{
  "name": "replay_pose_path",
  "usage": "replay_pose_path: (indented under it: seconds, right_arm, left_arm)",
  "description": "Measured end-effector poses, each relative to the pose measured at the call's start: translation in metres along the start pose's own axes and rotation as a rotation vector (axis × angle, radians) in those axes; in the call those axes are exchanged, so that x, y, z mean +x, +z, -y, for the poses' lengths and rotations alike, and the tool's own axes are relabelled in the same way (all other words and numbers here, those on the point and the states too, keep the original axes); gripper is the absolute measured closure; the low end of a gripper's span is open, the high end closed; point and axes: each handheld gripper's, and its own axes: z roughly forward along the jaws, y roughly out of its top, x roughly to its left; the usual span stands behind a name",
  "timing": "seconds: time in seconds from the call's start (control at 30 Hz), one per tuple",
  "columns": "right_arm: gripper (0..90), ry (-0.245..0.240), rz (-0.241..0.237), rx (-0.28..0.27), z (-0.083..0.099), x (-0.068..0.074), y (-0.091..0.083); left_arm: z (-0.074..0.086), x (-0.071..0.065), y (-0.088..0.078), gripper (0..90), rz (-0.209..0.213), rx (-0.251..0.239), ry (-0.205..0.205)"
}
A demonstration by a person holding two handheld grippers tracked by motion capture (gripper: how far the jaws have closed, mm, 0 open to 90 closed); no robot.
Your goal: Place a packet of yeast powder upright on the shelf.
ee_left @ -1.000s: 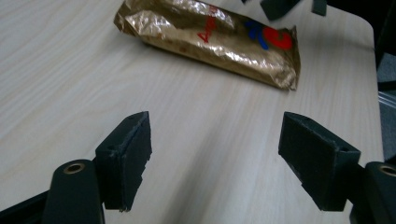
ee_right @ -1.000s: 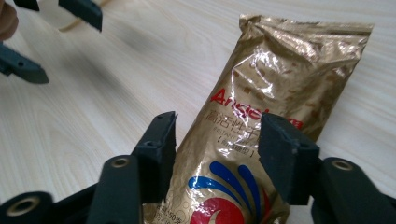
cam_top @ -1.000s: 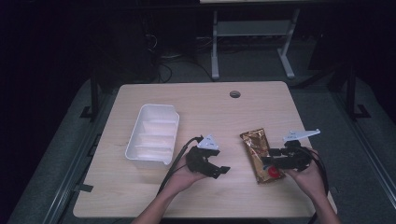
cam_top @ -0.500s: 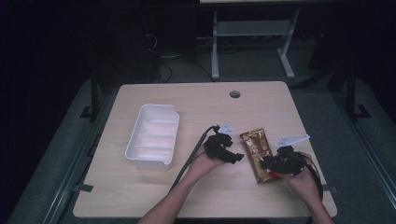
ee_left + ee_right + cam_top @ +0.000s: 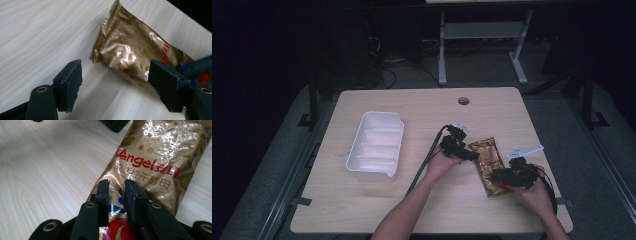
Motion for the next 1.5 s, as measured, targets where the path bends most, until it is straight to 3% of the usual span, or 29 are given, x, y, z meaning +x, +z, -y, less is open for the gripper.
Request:
replay_pose_path:
  seconds: [0.23,0.3,0.33,0.37,0.43,0.53,0.57,0.63,0.77,0.97,1.27,1.5]
  right_arm:
    - [71.3,-0.008,-0.009,0.000,0.000,-0.001,0.001]
    - [70.5,-0.019,-0.005,0.001,0.000,0.000,0.001]
    - [70.5,-0.019,-0.005,0.001,0.000,0.000,0.001]
    - [70.2,-0.022,-0.004,0.002,0.000,0.001,0.001]
    - [69.8,-0.028,-0.003,0.003,0.000,0.001,0.001]
    - [69.0,-0.035,0.001,0.002,-0.001,0.001,0.002]
    - [68.4,-0.035,0.004,0.002,-0.001,0.002,0.002]
    - [67.9,-0.037,0.005,0.002,-0.001,0.002,0.002]
    - [65.3,-0.051,0.005,-0.005,-0.001,0.003,0.002]
    - [61.7,-0.045,-0.008,-0.019,0.001,0.003,0.002]
    - [55.3,-0.068,-0.017,-0.040,-0.002,0.007,-0.002]
    - [42.7,-0.052,-0.025,-0.145,-0.006,0.003,-0.024]
  left_arm:
    - [-0.007,0.007,0.015,30.4,0.044,0.004,-0.043]
    - [-0.007,0.008,0.020,34.6,0.089,-0.017,-0.079]
    - [-0.007,0.008,0.020,37.1,0.089,-0.017,-0.079]
    - [-0.007,0.010,0.023,39.1,0.132,-0.014,-0.104]
    - [-0.007,0.012,0.025,40.4,0.159,-0.013,-0.130]
    - [-0.007,0.013,0.025,45.4,0.171,-0.020,-0.134]
    - [-0.008,0.014,0.023,54.8,0.192,-0.026,-0.144]
    - [-0.008,0.013,0.023,57.1,0.183,-0.027,-0.147]
    - [-0.010,0.006,0.021,70.8,0.126,-0.033,-0.113]
    - [-0.010,0.004,0.017,79.1,0.118,-0.037,-0.106]
    - [-0.010,0.001,-0.001,84.7,0.162,-0.071,-0.068]
    - [-0.011,-0.010,-0.028,88.2,0.203,-0.120,-0.013]
